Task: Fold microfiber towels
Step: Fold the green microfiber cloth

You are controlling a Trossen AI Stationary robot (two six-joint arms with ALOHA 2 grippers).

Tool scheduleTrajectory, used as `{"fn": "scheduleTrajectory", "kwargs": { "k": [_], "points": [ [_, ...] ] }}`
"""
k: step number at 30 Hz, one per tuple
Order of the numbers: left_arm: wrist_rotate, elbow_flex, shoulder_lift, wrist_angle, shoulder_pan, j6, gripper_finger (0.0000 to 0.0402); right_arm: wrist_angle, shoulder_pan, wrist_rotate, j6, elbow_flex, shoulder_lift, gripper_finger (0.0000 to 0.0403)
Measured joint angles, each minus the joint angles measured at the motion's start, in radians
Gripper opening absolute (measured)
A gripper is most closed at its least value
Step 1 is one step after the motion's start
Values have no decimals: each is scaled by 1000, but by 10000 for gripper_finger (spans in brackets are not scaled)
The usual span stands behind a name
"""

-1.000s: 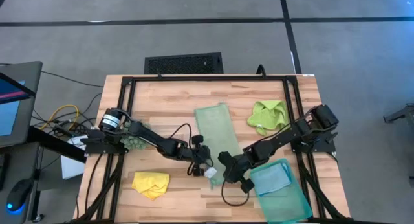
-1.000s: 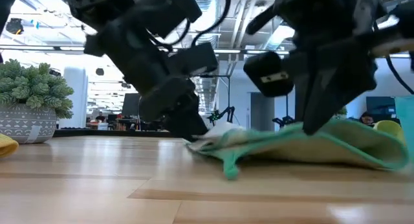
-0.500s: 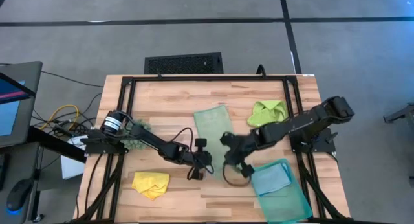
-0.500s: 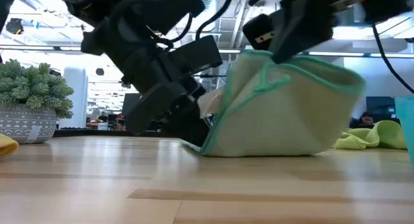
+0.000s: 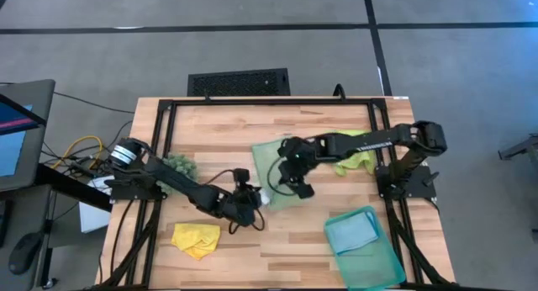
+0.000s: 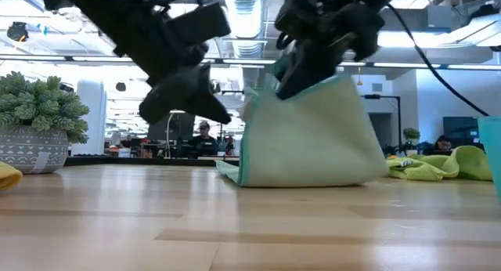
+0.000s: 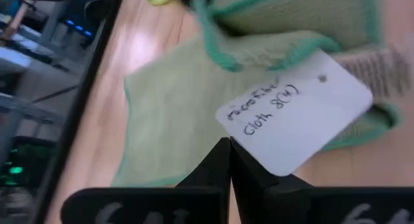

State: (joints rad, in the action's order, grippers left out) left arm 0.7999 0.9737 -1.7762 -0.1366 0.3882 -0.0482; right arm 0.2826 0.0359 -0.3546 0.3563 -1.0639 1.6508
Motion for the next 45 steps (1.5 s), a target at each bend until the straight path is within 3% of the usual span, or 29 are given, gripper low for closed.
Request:
{"fn": "scheduleTrajectory", "kwargs": {
  "k": [6,12,17,25,45],
  "points": [
    [-15,-211,67,280,-34,-11,0,30,98,-1,29,-102,76,9],
    [3,-321,71,440,-53,-44,0,43,197,0,36,-166,150,9],
    [97,-340,72,436,-54,-78,0,42,258,1,37,-220,229,9],
    [107,-341,75,419,-29,-121,0,31,318,18,36,-282,309,11],
    [132,-341,75,419,-29,-185,0,-35,375,11,38,-280,340,13]
  ]
}}
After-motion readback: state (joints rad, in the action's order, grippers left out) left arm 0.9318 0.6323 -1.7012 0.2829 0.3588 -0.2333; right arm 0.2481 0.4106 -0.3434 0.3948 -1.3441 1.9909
